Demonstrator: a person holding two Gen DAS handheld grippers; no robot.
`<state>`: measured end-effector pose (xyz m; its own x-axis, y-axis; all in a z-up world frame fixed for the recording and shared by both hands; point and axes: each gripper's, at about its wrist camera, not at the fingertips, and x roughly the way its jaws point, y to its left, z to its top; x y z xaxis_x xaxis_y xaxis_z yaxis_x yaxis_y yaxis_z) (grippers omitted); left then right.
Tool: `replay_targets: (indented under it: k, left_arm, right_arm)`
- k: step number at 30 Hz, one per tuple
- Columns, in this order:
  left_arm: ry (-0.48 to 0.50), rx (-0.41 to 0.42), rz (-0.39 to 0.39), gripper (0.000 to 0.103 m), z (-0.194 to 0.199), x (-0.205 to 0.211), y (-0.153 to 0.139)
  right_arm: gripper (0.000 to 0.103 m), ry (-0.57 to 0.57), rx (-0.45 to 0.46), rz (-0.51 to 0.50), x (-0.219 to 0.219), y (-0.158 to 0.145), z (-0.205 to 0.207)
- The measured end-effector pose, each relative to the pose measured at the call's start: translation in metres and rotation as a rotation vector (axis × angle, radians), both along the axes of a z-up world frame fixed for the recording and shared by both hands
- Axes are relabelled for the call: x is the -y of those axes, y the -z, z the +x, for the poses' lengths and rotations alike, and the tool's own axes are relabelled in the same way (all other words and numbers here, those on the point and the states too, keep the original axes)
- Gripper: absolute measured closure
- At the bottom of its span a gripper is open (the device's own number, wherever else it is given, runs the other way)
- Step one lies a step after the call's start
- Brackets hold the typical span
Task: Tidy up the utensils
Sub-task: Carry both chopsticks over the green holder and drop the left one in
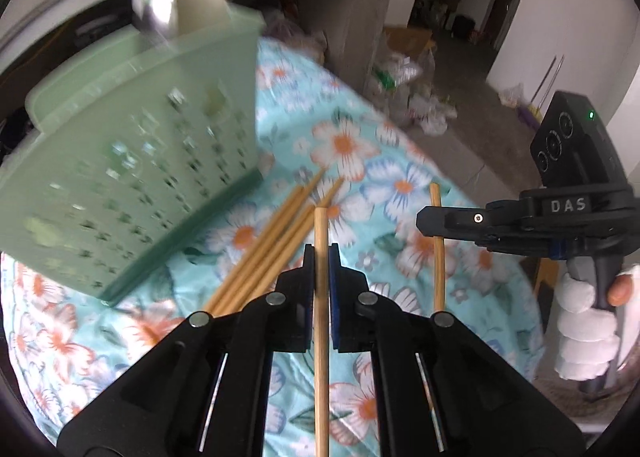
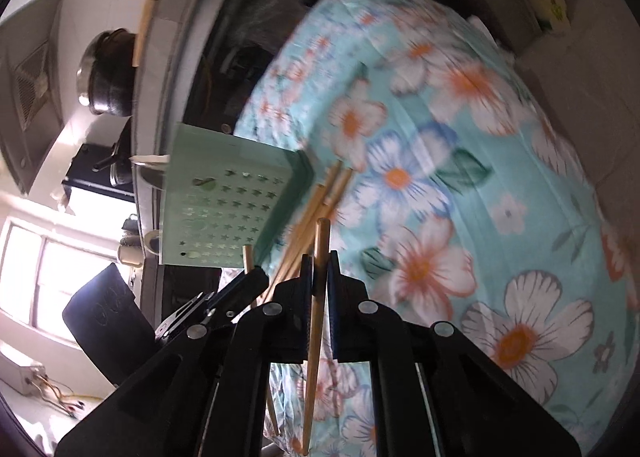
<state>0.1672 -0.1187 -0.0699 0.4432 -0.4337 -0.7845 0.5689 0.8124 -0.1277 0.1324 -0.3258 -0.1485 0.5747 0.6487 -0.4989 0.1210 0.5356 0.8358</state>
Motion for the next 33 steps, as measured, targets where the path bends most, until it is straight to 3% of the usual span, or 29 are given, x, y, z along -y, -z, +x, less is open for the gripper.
replay_targets:
  k: [8,17,24,33]
  left_arm:
    - [-0.074,0.118,-0.156,0.097,-0.014,-0.042,-0.067]
    - [-0.135,0.238,-0.254,0.097,-0.030,-0.078,-0.124]
    - [-0.191,0.354,-0.346,0.097,-0.039,-0.111,-0.175]
    - [-0.299,0.535,-0.456,0.097,-0.031,-0.146,-0.230]
  right_arm:
    - [0.096,-0.024,0.191,-0.162,-0.012,-0.066,-0.004]
    - [0.097,-0.045,0.379,-0.353,-0.029,-0.126,-0.022]
    - [0.097,-0.050,0.448,-0.426,-0.036,-0.149,-0.030]
    - [0.097,-0.045,0.495,-0.437,-0.038,-0.164,-0.030]
